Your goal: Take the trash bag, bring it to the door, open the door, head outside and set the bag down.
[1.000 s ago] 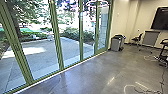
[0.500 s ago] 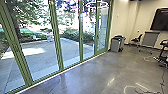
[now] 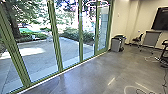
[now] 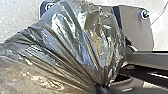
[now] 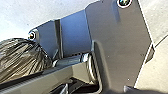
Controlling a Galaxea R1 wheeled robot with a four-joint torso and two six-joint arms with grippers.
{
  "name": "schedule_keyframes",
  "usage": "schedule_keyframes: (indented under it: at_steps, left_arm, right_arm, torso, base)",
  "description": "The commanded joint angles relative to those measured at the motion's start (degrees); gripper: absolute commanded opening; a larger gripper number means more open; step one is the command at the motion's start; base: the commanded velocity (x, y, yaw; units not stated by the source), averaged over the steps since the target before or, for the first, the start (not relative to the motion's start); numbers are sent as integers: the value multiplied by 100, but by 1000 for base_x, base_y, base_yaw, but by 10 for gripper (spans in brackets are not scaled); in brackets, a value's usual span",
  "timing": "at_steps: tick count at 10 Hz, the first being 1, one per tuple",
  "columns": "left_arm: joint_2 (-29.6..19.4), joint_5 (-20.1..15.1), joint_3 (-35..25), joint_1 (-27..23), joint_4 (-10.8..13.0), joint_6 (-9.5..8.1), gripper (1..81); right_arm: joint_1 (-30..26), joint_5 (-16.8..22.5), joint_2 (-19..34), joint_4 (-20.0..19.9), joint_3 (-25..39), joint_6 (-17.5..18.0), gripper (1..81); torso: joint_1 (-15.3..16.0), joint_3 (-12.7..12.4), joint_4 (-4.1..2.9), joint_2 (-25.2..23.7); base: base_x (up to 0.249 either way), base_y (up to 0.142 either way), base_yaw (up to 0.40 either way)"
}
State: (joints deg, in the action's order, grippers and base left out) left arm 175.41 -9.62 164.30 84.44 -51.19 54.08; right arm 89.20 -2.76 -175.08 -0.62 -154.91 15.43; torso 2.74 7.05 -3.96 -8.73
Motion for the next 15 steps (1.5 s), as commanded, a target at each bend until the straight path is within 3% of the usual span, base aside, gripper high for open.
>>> schedule_keyframes:
  at_steps: [1,4,15]
  left_arm:
    - [12,-488,14,-319,-5,59,10]
    - [21,-488,14,-318,-5,68,10]
    - [21,-488,14,-319,4,77,10]
  right_arm:
    - [-249,328,-29,27,23,-14,811]
    - [-249,328,-29,27,23,-14,811]
    - [-249,302,-38,36,23,-14,811]
  torso:
    - [0,0,0,0]
    - [0,0,0,0]
    - [0,0,0,0]
  base:
    - [125,0,0]
    - [127,0,0]
    - [127,-66,0]
